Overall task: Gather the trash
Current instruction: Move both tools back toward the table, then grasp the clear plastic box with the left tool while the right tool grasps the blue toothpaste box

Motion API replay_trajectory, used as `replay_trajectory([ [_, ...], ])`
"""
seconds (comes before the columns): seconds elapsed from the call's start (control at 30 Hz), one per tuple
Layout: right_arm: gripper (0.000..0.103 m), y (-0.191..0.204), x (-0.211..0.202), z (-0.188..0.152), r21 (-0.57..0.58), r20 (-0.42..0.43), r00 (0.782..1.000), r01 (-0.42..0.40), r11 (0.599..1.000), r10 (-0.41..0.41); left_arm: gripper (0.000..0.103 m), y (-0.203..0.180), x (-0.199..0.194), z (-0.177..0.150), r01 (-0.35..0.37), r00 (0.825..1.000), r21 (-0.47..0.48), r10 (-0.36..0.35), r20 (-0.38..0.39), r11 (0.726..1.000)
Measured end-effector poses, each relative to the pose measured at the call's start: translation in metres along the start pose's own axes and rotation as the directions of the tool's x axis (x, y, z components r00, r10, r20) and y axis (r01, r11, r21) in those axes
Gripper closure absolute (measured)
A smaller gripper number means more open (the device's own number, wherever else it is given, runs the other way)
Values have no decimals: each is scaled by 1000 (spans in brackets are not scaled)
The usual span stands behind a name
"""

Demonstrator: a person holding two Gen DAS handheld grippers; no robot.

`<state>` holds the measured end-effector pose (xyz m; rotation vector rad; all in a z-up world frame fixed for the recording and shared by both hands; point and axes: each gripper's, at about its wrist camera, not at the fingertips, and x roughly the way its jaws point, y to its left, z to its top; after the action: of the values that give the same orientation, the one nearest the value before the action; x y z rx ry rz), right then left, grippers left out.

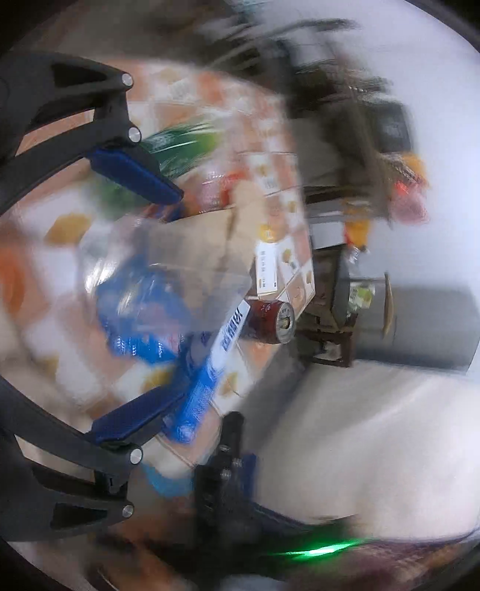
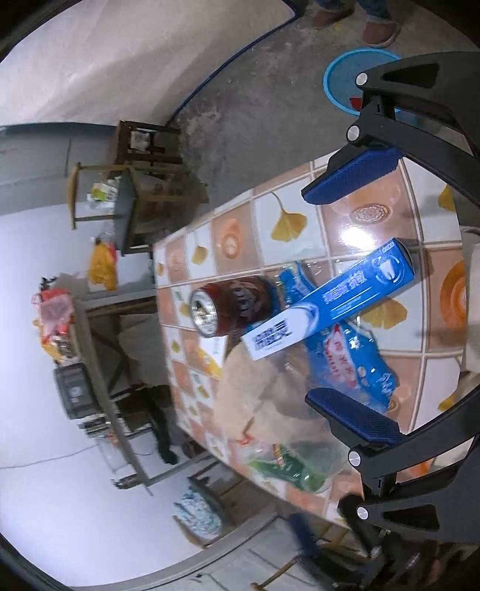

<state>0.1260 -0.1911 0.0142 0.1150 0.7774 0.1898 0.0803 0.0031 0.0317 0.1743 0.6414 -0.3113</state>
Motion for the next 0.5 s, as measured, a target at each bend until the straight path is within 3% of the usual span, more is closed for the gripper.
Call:
replay_trajectory([
  [0.07, 6, -5, 4, 0, 1, -7, 1000, 10, 1000, -10, 8, -13, 16, 1, -63, 997, 108, 66, -25, 992],
  [0.17, 6, -15, 8, 1, 14, -7, 1000, 7, 1000, -7, 8, -24, 38, 2, -118, 990, 197, 131, -57, 973],
  [0.27, 6, -24, 17, 2, 28, -25, 1000, -15, 1000, 16, 9, -35, 57, 1, -182, 976, 297, 210, -65, 937],
  [0.5, 11, -24, 40, -1, 21, -76, 994, -71, 997, 73, 9, -38, 90, -1, -198, 949, 331, 265, -170, 922],
])
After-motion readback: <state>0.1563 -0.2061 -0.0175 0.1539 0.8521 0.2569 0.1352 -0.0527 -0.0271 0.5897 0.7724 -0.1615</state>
